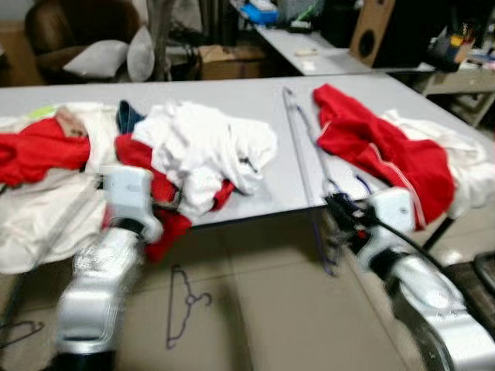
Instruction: Hang hanger
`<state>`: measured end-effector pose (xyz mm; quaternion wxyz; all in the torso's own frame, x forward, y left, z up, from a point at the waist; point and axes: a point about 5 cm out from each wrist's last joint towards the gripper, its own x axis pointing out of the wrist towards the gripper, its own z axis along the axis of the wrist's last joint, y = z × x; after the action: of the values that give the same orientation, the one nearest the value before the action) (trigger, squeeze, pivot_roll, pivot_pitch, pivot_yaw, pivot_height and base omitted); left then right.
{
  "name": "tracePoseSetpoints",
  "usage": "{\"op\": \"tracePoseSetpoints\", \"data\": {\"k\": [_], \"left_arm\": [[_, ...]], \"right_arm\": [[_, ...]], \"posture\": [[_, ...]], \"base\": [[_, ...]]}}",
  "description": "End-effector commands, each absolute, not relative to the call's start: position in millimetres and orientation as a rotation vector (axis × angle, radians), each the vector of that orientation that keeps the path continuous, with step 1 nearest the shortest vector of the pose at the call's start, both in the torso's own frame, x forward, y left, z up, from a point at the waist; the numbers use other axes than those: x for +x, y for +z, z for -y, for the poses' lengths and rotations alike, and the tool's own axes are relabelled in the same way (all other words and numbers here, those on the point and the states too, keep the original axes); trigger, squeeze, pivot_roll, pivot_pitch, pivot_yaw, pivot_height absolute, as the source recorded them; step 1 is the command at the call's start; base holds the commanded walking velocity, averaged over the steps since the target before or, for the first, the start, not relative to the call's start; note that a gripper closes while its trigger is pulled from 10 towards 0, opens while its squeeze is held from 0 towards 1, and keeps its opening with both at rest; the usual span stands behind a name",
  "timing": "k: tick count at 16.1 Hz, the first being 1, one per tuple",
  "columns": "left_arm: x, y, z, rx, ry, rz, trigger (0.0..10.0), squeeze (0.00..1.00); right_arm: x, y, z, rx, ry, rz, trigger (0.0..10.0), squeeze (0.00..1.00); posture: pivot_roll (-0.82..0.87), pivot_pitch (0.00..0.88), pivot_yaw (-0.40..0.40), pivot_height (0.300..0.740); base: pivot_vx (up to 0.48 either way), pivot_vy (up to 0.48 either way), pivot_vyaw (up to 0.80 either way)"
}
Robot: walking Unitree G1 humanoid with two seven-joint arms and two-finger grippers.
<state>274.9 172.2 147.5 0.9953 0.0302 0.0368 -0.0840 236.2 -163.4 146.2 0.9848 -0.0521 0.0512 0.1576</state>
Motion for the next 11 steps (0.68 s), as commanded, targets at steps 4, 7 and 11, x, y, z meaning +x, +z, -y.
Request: {"op": "tracePoseSetpoints", "data": {"k": [4, 7, 11], "left_arm": [[274.3, 150.2, -179.2, 0.081, -0.157, -0.061, 10.0, 0.0], [273.3, 146.5, -178.9, 0.098, -0.16, -0.076, 10.0, 0.0], [272.1, 130.4, -198.6, 0.218, -0.162, -0.177, 10.0, 0.16]], "right_arm": [[237.1, 148.9, 159.9, -0.093, 0.335, -0.088, 10.0, 0.0], [236.6, 147.6, 159.8, -0.092, 0.34, -0.092, 10.0, 0.0], [237.3, 148.7, 159.8, -0.124, 0.352, -0.091, 10.0, 0.0]], "posture": [[-0.04, 0.0, -0.033, 0.74], [-0.04, 0.0, -0.032, 0.74], [-0.04, 0.0, -0.03, 0.74]], "base": [[0.236, 0.0, 0.0], [0.0, 0.0, 0.0], [0.0, 0.0, 0.0]]}}
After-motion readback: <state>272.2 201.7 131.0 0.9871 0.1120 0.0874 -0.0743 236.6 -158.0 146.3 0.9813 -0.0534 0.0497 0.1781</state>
